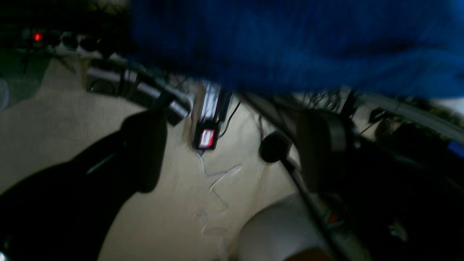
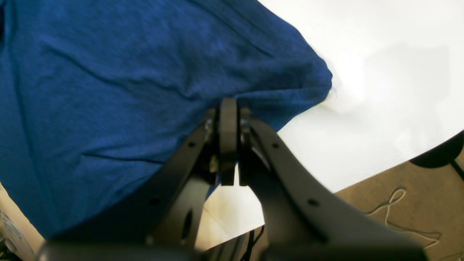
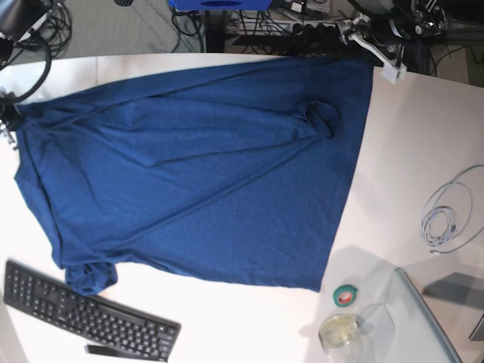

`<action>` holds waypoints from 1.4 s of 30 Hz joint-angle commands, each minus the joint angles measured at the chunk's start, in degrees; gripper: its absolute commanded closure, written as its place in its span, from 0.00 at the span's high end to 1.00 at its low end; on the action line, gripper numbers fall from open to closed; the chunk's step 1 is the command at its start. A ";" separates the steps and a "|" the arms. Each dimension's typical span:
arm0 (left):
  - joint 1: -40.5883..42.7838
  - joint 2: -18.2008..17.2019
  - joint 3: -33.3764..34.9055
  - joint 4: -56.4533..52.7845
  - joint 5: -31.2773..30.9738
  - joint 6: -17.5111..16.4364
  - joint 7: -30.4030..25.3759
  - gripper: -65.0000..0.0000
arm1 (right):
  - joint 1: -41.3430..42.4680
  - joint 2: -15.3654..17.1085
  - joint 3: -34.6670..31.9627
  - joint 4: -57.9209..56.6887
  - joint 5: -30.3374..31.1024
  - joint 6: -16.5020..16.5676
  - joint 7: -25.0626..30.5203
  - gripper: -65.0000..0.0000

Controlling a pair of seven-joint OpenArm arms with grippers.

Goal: Layout the t-shirt on the table in an organized manner, then fold the t-shirt properly
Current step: 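Lift the left gripper with the shirt corner and lower it back down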

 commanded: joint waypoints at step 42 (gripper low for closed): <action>2.59 -0.24 -3.94 11.79 -5.75 -0.43 -0.21 0.82 | 0.38 1.02 0.14 0.95 0.66 0.60 1.85 0.00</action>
